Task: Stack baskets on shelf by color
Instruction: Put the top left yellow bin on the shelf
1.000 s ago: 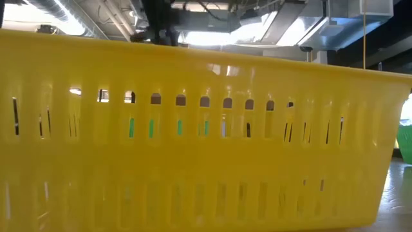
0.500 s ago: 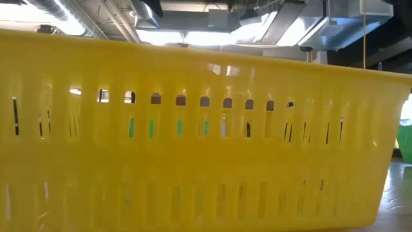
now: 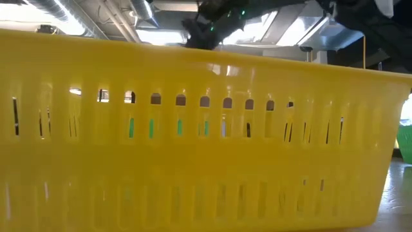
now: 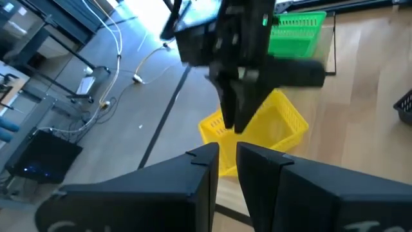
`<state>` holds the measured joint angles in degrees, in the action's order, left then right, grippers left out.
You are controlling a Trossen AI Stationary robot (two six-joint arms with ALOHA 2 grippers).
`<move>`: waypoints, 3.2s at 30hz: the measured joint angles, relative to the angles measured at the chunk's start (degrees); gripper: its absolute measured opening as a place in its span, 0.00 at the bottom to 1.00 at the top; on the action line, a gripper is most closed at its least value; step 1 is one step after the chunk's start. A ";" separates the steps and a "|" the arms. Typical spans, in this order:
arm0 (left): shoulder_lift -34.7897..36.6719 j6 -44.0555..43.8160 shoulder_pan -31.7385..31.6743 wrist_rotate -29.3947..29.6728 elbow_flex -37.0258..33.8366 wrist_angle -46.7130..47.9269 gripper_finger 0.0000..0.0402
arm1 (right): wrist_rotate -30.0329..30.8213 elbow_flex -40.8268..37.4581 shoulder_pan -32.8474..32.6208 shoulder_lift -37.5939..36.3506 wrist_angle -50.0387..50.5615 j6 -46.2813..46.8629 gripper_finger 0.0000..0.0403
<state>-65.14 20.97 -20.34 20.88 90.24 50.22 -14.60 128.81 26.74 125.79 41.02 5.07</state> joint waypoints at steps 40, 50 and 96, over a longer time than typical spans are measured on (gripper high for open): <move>-1.01 0.07 0.00 0.02 -0.07 0.26 0.12 | 24.81 0.02 0.08 3.03 5.15 2.27 0.22; -1.01 0.09 0.00 0.00 -0.07 0.26 0.12 | 30.57 0.04 -3.19 2.65 10.50 2.24 0.22; -1.01 0.15 -0.04 0.02 -0.04 0.30 0.12 | -3.45 5.65 -8.41 2.85 1.74 -9.39 0.22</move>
<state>-66.15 21.12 -20.38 20.91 90.19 50.52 -18.05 134.46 18.33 128.64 42.75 -4.32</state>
